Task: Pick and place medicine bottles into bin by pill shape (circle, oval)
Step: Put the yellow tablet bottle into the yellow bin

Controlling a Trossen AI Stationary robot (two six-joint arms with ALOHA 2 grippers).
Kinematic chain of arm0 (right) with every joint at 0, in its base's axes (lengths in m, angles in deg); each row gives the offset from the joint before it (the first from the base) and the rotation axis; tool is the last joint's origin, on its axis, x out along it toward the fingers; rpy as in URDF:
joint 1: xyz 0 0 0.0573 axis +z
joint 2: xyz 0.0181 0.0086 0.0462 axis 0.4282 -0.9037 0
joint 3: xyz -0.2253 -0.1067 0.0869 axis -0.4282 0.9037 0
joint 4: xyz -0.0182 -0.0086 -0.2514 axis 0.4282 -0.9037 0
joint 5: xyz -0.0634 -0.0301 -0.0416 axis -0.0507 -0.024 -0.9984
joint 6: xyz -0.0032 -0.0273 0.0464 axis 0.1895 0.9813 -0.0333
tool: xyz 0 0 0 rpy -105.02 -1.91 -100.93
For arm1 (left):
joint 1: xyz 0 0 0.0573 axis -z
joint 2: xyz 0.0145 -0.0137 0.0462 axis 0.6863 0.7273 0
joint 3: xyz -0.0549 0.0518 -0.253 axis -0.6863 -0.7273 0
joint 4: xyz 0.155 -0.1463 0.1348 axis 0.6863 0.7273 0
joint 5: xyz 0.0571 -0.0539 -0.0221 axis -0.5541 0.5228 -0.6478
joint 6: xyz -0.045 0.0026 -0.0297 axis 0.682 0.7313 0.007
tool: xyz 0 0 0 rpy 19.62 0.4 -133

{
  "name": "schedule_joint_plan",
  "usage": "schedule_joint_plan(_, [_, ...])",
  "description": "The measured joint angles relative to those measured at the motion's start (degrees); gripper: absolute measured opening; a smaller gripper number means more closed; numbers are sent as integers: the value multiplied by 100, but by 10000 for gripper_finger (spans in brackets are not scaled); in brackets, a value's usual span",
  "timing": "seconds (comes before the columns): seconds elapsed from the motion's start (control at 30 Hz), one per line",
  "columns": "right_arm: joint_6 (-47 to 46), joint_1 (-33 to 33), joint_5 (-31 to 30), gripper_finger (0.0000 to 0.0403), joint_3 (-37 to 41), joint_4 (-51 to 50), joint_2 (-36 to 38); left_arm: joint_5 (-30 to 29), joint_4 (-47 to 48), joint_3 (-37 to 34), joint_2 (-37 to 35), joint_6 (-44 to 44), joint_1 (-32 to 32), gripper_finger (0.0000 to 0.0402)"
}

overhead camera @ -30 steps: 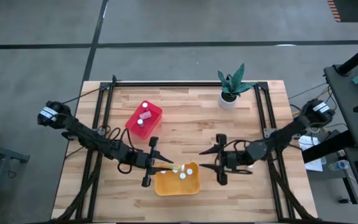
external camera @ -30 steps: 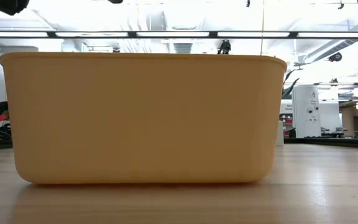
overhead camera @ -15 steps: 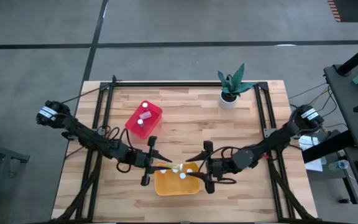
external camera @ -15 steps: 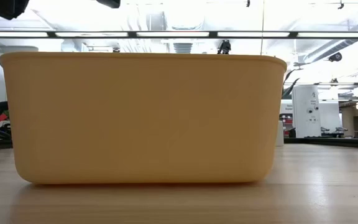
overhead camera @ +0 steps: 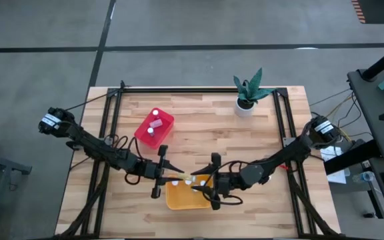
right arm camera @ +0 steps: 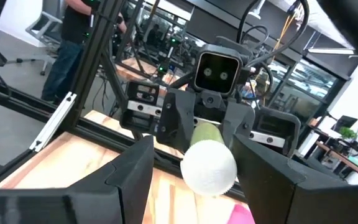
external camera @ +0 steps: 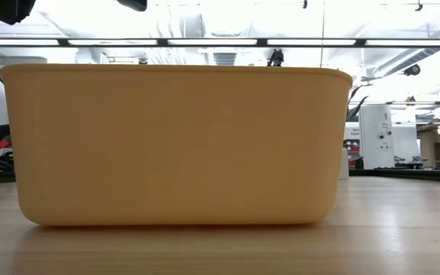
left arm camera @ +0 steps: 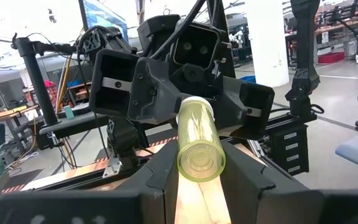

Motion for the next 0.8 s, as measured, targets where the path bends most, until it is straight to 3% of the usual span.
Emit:
schedule_joint_plan(0.17, [0, 0, -15, 188, 70, -5, 66, 1, 0, 0, 0, -1, 0, 77])
schedule_joint_plan(0.5, [11, -2, -26, 103, 76, -4, 59, 28, 11, 0, 0, 0, 2, 86])
schedule_joint_plan(0.8, [-40, -4, -13, 112, 83, -34, 59, 0, -11, -1, -4, 15, 0, 150])
